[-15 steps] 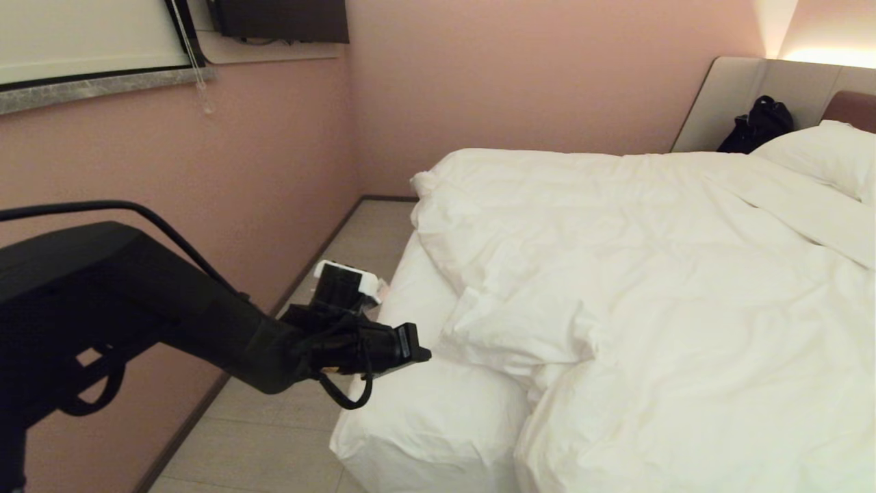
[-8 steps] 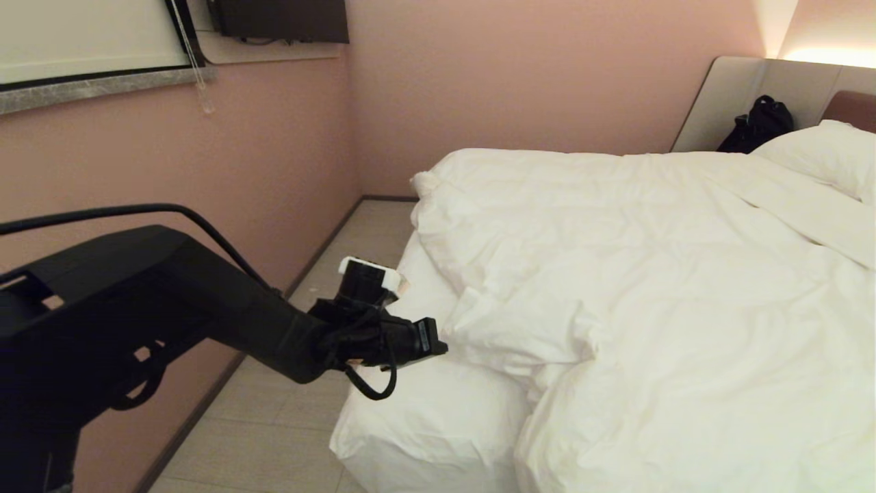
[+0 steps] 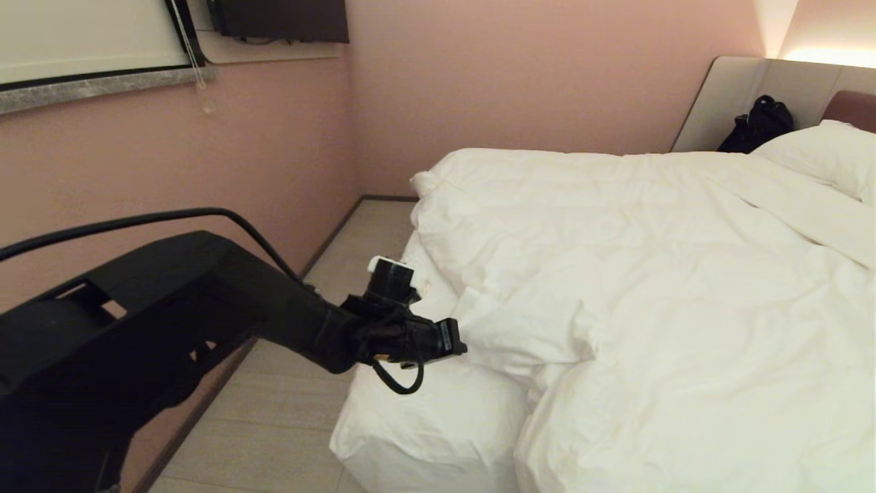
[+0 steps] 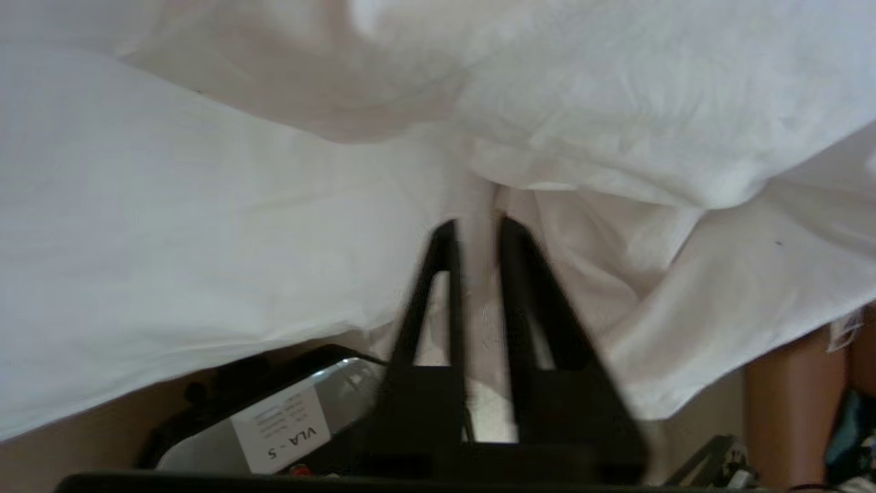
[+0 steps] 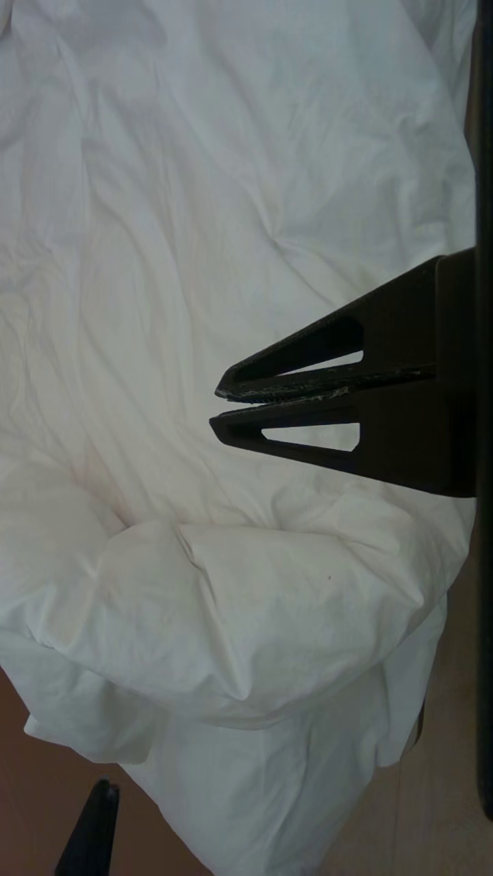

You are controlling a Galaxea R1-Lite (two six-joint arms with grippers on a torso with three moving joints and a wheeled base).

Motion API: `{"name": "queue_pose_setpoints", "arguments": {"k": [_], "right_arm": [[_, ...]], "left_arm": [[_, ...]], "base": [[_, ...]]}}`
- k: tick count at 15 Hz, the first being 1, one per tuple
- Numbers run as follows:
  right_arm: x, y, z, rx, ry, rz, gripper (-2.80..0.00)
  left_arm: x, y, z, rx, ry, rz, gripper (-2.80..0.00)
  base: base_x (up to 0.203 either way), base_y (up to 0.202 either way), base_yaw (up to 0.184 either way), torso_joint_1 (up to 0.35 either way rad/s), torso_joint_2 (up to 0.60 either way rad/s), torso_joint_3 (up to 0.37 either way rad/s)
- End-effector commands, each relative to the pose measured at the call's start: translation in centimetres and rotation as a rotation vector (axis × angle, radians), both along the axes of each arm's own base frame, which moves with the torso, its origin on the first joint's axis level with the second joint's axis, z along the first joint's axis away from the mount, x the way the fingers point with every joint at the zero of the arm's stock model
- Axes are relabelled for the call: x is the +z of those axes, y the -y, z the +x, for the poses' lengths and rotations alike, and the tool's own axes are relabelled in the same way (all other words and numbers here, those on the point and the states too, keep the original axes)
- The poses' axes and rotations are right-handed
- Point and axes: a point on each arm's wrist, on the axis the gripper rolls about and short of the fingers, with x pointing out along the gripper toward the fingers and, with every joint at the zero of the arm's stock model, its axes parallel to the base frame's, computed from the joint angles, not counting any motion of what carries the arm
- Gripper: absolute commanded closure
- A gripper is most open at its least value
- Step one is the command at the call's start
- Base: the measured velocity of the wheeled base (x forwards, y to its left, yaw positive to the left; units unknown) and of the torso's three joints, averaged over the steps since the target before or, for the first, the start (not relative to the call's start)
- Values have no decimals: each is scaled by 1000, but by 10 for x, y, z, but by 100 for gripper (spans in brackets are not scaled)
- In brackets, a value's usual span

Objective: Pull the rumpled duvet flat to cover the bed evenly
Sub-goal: Flatten the corners of the folded blanket

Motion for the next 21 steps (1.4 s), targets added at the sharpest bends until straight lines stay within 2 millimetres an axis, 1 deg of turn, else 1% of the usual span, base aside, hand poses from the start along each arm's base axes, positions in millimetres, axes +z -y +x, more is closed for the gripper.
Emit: {"name": "queue_pose_setpoints", "arguments": {"k": [1,4,8,11,13,15,16,18,21], "right_arm": [[0,0,0,-1,-1,0,0],[0,0,0,0,-1,0,0],[0,0,0,0,0,0,0],[0,0,0,0,0,0,0],[0,0,0,0,1,0,0],[0,0,0,0,1,0,0],[0,0,0,0,0,0,0],[0,0,0,0,0,0,0],[0,0,0,0,-1,0,0]], "left_arm": [[-4,7,2,-5,5,1,-280],[-11,12,10,-30,39,23,-280],[-25,13,17,-61,157,153,-280],[-24,13,18,-56,170,158,-280],[-27,13,23,-49,178,157,-280],[-21,13,28,-49,206,151,-280],[-18,14,31,-62,229,158,-280],[-20,15,33,-121,299,210,-280],[-25,11,32,-190,372,283,-280]], "base": [[0,0,0,0,0,0],[0,0,0,0,0,0],[0,0,0,0,0,0],[0,0,0,0,0,0],[0,0,0,0,0,0],[0,0,0,0,0,0],[0,0,0,0,0,0],[0,0,0,0,0,0],[0,0,0,0,0,0]]}}
